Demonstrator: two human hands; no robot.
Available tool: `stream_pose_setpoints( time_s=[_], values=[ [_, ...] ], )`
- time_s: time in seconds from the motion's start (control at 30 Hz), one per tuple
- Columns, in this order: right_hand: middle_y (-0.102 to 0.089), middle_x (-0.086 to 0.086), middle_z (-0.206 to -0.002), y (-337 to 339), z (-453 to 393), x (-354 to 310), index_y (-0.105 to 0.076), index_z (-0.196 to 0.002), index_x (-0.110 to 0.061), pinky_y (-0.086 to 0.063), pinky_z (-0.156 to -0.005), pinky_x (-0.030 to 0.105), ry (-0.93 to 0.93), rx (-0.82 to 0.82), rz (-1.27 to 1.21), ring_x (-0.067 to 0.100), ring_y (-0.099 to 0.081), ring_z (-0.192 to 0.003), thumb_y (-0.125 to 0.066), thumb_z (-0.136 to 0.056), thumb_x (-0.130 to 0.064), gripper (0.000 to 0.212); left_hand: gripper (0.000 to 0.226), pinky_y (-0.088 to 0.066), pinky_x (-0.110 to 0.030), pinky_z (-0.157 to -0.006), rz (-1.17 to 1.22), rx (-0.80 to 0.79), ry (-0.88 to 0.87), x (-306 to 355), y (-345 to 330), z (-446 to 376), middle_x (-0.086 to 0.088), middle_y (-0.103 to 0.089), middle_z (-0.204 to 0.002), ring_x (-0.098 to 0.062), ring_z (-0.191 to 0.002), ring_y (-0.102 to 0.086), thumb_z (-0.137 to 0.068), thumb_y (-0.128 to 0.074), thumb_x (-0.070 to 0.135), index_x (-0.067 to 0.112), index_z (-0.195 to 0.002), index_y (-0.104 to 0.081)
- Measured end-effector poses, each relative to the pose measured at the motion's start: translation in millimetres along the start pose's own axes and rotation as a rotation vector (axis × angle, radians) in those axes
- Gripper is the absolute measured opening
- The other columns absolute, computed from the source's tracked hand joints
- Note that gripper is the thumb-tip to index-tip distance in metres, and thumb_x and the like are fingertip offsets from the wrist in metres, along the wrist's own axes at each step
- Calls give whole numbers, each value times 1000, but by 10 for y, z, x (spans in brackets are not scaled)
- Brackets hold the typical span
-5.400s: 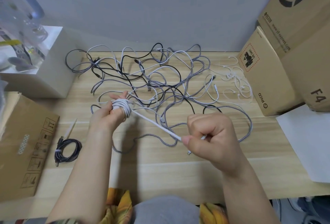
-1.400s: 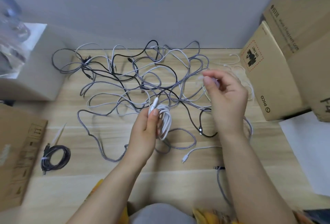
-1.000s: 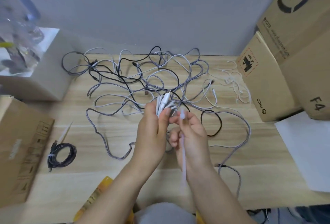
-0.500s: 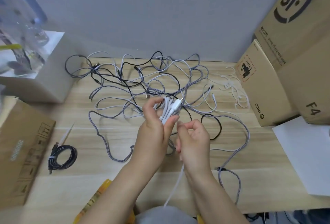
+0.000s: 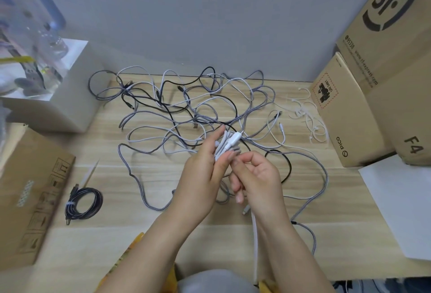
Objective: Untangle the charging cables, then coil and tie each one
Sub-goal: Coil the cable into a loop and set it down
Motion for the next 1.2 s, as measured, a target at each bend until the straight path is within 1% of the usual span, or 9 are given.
stream_pose_setpoints(
  time_s=[0.17, 0.3, 0.37, 0.5, 0.67, 0.8, 0.97, 1.1, 1.2],
  values=[
    [-57, -7, -60, -70, 21, 14, -49, -90, -16, -41, -49, 22, 58, -88, 17, 10, -49, -45, -61, -83, -14, 14, 38, -41, -7, -72, 2, 75, -17, -31, 67, -25, 15, -64, -96, 2, -80, -58, -91, -49, 28, 48, -122, -39],
    [-61, -12, -85, -20, 44, -86, -61, -94, -31, -47, -70, 23, 275, -188, 164, 10, -57, -72, -62, -75, -63, 37, 38, -45, -20, -82, 91, 105, 4, -86, 124, -42, 20, -61, -93, 2, -82, -57, -88, -54, 39, 51, -122, -45],
    [-50, -17, -92, -29, 76, -145, -66, -90, -35, -43, -76, 20, 405, -215, 322, 8, -51, -80, -54, -71, -76, 47, 36, -43, -12, -80, 110, 119, 9, -111, 135, -54, 30, -63, -85, 10, -82, -57, -91, -56, 31, 43, -124, -48],
    [-43, -8, -84, -52, 144, -329, -54, -69, -21, -40, -73, 24, 734, 3, 561, 16, -48, -79, -66, -79, -46, 29, 46, -41, -6, -72, 55, 96, -15, -85, 109, -24, 28, -65, -81, 14, -80, -59, -92, -57, 13, 45, -123, -42],
    [-46, -13, -64, -28, 67, -367, -60, -89, -22, -44, -63, 29, 669, 176, 650, 11, -50, -64, -57, -78, -32, 15, 47, -39, -9, -74, -172, 96, -218, 4, 20, 3, -11, -68, -101, -11, -87, -54, -89, -42, 34, 24, -135, -42],
    [-31, -21, -52, -45, 95, -411, -66, -84, -19, -33, -53, 23, 718, 257, 826, 4, -33, -56, -55, -77, -34, 20, 49, -49, -39, -64, -382, 67, -304, -15, -31, -5, -6, -68, -89, -15, -79, -50, -91, -40, 26, 4, -133, -50],
    [-60, -8, -59, -108, 138, -402, -66, -79, -17, -30, -52, 27, 775, 295, 1006, 18, -54, -53, -50, -82, -32, 22, 50, -36, -33, -66, -460, 57, -285, 20, -38, 14, -1, -67, -77, -13, -76, -46, -88, -38, 23, 3, -132, -49],
    [-62, -5, -60, -129, 149, -394, -64, -82, -16, -30, -53, 29, 823, 316, 1046, 18, -54, -51, -51, -83, -29, 19, 58, -31, -33, -75, -406, 22, -191, 38, -19, -2, 22, -43, -68, -12, -69, -40, -91, -46, 13, 25, -140, -18],
    [-57, -6, -59, -147, 159, -377, -65, -84, -13, -34, -52, 28, 925, 234, 1011, 16, -50, -53, -53, -86, -25, 17, 56, -32, -28, -71, -289, -6, -103, -30, -12, -6, 24, -44, -63, -20, -70, -44, -93, -46, 15, 36, -135, -17]
  ],
)
Point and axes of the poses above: each hand's wrist, its own z-axis away from the middle knuckle, its own y-axis out of the back of the hand, x = y × z, the point moved 5 cm from there along -z, towards the middle knuckle
